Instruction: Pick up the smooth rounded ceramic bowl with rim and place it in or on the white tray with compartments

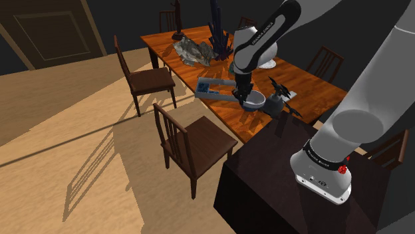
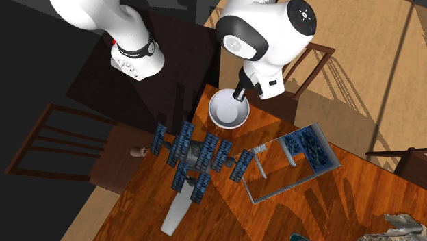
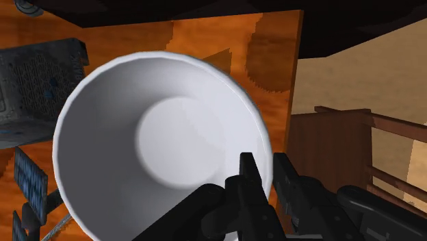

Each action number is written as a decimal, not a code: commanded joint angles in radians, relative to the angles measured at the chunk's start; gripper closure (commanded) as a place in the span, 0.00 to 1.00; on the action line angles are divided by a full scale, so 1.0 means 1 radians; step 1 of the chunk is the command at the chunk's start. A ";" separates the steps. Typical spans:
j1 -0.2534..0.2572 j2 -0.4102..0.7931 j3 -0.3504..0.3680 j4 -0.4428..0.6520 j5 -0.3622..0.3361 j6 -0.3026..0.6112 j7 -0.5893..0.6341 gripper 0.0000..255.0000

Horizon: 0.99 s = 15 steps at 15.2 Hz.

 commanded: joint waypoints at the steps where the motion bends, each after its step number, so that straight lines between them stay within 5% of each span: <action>1: 0.000 -0.026 0.000 0.002 -0.001 -0.029 -0.001 1.00; 3: 0.000 -0.052 0.000 0.005 -0.002 -0.058 -0.001 1.00; 15: -0.043 0.296 -0.018 0.570 0.035 -0.272 -0.092 1.00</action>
